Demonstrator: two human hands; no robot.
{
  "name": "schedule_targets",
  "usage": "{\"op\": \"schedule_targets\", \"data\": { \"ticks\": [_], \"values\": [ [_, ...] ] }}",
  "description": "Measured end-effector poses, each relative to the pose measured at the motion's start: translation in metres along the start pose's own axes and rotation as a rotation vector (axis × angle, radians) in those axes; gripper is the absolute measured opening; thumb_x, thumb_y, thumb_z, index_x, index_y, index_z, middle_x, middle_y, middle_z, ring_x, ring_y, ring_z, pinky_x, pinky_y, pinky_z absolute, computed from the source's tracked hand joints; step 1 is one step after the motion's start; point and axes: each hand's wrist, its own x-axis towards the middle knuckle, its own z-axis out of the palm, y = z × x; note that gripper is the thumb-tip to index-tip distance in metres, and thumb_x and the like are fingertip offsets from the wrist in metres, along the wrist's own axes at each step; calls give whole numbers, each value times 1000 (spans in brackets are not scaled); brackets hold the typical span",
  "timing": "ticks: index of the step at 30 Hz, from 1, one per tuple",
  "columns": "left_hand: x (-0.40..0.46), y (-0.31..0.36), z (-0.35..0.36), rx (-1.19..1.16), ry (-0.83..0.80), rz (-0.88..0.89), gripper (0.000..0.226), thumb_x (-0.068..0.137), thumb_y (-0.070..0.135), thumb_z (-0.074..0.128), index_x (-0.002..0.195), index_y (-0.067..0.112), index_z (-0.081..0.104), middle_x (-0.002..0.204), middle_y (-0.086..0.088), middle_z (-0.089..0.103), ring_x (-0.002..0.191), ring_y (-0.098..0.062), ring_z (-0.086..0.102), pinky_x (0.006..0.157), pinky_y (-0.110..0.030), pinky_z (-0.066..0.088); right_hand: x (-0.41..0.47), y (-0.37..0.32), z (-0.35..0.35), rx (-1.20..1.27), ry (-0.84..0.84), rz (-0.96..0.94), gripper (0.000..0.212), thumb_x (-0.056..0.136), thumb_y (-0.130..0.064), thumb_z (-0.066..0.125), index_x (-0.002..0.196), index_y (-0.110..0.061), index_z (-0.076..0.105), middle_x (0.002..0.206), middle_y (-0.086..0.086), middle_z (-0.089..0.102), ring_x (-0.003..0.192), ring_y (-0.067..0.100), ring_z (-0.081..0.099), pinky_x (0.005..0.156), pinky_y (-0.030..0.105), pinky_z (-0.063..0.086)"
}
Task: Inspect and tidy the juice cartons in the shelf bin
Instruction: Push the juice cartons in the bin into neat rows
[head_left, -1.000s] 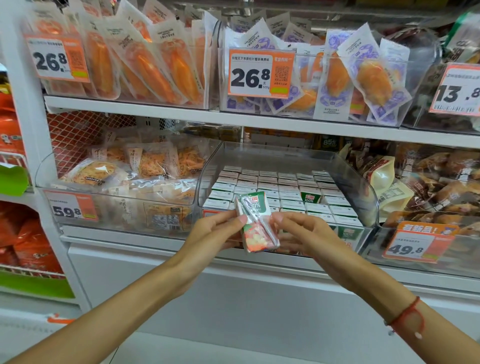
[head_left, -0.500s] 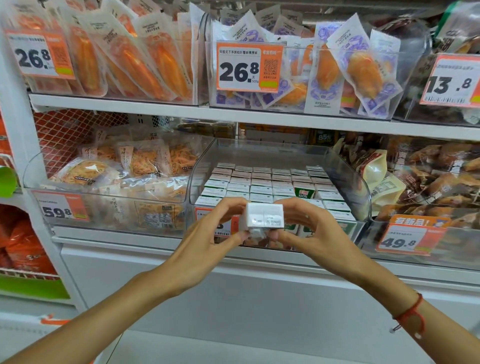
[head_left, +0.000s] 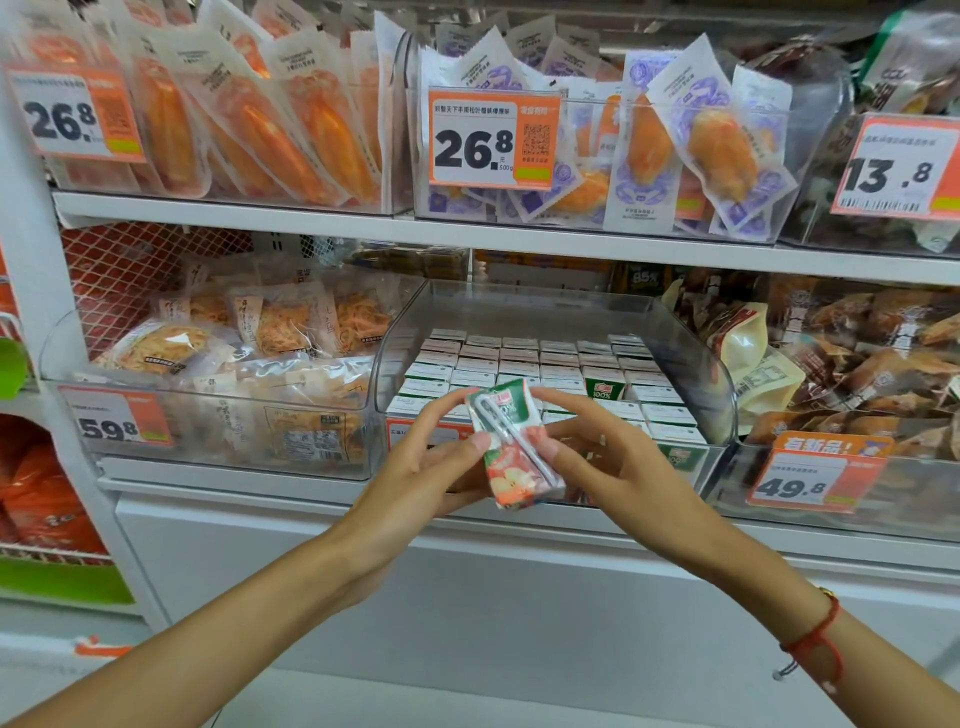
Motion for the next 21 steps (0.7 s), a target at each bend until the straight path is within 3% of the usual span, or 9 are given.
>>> {"op": "schedule_targets", "data": {
  "ticks": [4,7,10,16,21],
  "values": [
    [1,2,-4,-55,93,-78,37,96,30,57,130,44,49,103,-2,76,94,-19,73,73,-23,59,0,-2,2,31,-81,45,46,84,-47,58,128,-55,49,113,-24,66,99,-1,65,70,15,52],
    [2,3,-4,-123,140,-146,34,95,30,60,127,39,55,100,-5,77,89,-18,74,68,-23,59,1,-1,1,66,-92,99,51,80,-49,61,131,-48,53,117,-17,68,104,2,65,75,18,53],
    [3,5,-3,-197,158,-217,33,92,31,63,125,32,58,99,-7,76,85,-17,75,70,-27,61,2,-1,3,90,-56,143,53,79,-51,62,130,-37,59,108,-13,73,99,4,68,75,20,55],
    [-1,5,4,-300,131,-402,37,86,41,68,120,27,61,96,-7,76,77,-11,74,66,-29,62,4,-2,9,222,75,287,38,74,-59,63,92,-29,79,89,1,77,83,18,73,75,20,58],
    [-2,8,6,-356,136,-433,40,86,35,68,124,25,59,102,-10,75,82,-13,74,65,-28,62,6,-2,9,240,79,347,39,75,-56,65,93,-24,79,88,4,77,85,21,74,82,26,59]
  ]
}}
